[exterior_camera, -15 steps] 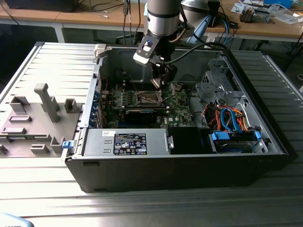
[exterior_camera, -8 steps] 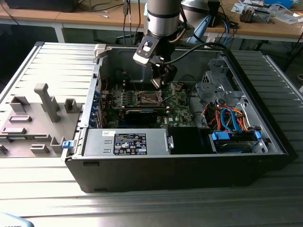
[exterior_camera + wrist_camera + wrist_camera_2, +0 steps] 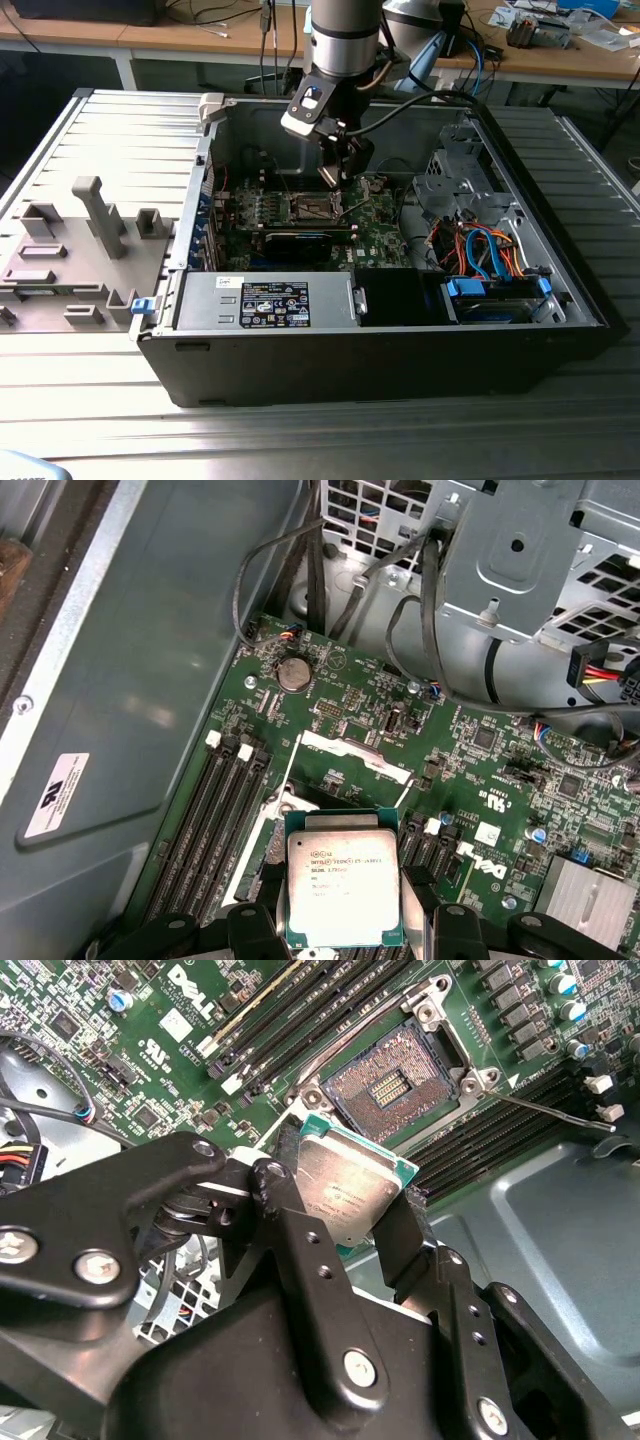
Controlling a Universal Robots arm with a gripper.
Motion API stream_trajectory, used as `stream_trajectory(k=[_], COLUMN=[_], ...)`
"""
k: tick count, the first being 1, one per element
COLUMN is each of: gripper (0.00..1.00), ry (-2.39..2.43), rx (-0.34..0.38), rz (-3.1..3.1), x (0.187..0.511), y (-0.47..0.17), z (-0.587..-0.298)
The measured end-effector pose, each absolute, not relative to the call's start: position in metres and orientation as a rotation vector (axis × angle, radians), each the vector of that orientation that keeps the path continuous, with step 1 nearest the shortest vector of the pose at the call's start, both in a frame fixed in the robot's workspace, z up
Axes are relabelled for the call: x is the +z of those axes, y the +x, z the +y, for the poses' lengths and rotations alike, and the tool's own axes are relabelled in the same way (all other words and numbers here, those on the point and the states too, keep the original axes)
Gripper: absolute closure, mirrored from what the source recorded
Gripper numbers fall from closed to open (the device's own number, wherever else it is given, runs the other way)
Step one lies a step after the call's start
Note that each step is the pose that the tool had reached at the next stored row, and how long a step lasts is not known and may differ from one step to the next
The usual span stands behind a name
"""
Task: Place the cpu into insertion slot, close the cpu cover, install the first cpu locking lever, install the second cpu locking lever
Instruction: 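Place the cpu into insertion slot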
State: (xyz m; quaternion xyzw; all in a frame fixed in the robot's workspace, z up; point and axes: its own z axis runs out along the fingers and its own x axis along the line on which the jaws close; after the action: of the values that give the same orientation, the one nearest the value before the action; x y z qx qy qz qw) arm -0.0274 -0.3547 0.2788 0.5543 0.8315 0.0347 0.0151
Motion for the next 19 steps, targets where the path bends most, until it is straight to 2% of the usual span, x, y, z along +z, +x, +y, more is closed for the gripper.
stream_trajectory(k=[19], gripper=[0.45], ry=[1.766], rx=[0.107], rz=[2.558], x=[0.2777], y=[-0.0274], z=[-0.3547])
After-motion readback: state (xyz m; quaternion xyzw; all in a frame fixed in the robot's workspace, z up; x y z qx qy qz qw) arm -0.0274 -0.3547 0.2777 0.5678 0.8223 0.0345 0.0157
